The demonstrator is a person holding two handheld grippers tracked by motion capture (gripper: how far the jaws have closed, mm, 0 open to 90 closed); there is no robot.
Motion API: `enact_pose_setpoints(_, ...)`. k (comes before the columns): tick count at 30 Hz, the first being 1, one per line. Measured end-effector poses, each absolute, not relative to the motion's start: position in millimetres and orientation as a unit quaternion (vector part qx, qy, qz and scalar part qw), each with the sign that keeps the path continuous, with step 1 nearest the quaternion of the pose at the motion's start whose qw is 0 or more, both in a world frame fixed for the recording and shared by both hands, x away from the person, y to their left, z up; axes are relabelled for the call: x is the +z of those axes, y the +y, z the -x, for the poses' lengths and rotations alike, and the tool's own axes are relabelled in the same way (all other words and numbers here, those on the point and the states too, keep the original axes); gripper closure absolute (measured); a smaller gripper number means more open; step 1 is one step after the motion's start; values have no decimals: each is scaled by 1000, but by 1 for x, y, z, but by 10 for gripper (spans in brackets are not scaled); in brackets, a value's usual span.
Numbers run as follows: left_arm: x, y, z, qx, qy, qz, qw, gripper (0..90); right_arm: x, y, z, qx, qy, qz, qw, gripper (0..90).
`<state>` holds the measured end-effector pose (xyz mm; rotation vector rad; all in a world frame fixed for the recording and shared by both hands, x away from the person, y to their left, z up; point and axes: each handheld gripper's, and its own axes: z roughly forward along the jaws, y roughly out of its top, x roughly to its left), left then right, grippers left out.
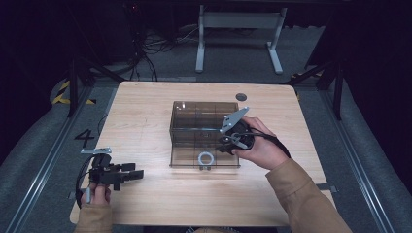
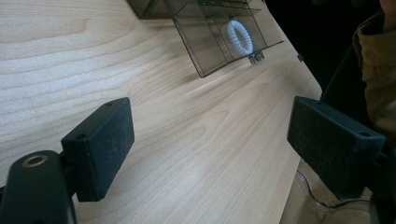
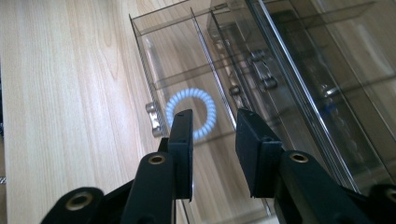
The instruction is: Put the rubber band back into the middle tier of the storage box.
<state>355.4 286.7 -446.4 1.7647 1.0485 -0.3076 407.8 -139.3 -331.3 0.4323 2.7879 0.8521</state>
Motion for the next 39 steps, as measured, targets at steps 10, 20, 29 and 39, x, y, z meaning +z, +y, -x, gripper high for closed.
enact_pose_setpoints(10, -446, 285, -357, -129, 435, -733, 507, 155, -325, -173, -398, 303, 931, -171, 107, 674)
enact_pose_setpoints(20, -447, 285, -357, -129, 436, -732, 507, 155, -326, -208, -392, 321, 918, -202, 115, 673)
enact_pose_setpoints(29, -446, 285, -356, -129, 435, -733, 507, 155, -335, -233, -384, 334, 906, -229, 121, 670)
enact_pose_setpoints(39, -447, 284, -357, -130, 432, -735, 506, 155, -350, -262, -377, 347, 890, -266, 128, 656)
